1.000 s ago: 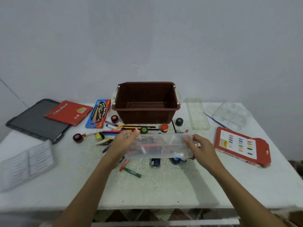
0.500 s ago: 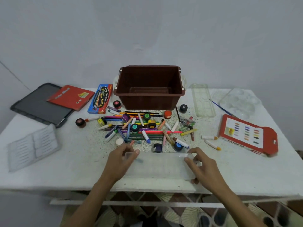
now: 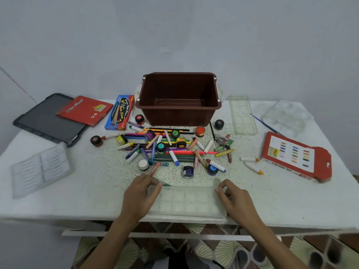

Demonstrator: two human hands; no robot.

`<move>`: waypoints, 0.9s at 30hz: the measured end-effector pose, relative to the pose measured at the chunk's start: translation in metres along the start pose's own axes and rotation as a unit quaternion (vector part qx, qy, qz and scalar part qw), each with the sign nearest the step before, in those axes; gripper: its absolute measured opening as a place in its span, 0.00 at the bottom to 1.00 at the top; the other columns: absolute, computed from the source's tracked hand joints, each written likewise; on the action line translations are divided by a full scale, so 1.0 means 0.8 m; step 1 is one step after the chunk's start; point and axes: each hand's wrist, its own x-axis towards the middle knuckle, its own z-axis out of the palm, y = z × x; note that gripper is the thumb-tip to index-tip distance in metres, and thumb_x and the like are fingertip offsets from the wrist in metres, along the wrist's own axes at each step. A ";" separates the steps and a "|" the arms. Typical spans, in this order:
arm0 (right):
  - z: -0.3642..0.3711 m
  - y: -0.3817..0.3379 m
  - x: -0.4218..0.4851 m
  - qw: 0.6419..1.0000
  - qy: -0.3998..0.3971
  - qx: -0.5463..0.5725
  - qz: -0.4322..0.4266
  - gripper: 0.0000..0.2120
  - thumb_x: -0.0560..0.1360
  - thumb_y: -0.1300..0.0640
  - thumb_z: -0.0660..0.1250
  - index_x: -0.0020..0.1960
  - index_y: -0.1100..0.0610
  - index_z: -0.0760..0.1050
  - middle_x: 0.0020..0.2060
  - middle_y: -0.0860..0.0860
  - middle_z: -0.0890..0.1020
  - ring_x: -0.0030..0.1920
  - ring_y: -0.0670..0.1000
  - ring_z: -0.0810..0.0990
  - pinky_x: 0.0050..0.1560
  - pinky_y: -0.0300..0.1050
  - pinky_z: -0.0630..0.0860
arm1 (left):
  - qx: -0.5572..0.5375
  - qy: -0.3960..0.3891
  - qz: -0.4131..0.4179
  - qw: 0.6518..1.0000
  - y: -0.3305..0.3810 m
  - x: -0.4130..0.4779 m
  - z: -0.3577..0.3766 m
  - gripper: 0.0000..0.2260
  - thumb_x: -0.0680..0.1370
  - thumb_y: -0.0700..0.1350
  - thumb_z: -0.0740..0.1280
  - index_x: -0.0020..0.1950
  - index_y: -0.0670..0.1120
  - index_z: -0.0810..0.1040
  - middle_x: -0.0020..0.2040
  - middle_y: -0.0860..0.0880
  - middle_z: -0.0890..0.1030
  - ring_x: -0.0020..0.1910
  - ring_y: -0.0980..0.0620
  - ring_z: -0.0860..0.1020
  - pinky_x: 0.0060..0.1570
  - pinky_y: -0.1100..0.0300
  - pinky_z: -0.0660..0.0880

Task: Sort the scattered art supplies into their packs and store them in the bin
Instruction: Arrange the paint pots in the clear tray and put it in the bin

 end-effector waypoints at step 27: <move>0.003 -0.004 0.057 0.995 0.054 -0.002 0.080 0.07 0.80 0.51 0.65 0.45 0.53 0.74 0.29 0.50 0.77 0.29 0.48 0.72 0.29 0.43 0.62 | 0.090 -0.044 0.149 0.984 -0.017 0.029 0.005 0.40 0.69 0.76 0.61 0.67 0.46 0.74 0.64 0.48 0.75 0.63 0.50 0.71 0.65 0.59 0.59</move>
